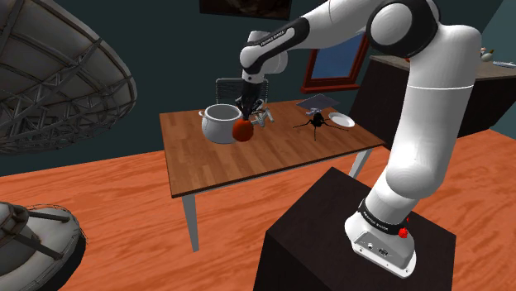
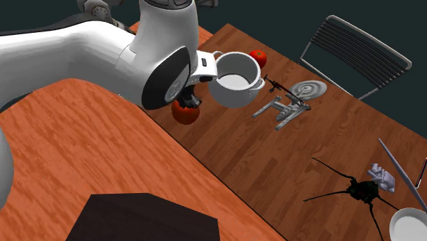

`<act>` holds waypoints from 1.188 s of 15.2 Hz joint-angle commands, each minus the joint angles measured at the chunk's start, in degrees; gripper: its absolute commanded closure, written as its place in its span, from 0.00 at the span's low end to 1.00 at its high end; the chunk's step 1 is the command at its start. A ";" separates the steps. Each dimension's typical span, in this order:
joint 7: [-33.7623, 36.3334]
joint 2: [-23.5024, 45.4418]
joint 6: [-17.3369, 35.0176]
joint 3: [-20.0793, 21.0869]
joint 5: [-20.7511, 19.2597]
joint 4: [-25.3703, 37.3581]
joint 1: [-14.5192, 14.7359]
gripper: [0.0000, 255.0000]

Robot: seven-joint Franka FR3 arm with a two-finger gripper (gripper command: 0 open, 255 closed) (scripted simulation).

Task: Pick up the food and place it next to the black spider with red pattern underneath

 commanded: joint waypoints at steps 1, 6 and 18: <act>0.22 -0.56 -1.28 -0.04 -0.15 0.72 0.01 1.00; -6.33 -1.55 -1.84 -2.23 0.47 -0.51 -4.07 1.00; -21.77 0.96 -5.28 -7.57 1.85 3.42 -14.03 1.00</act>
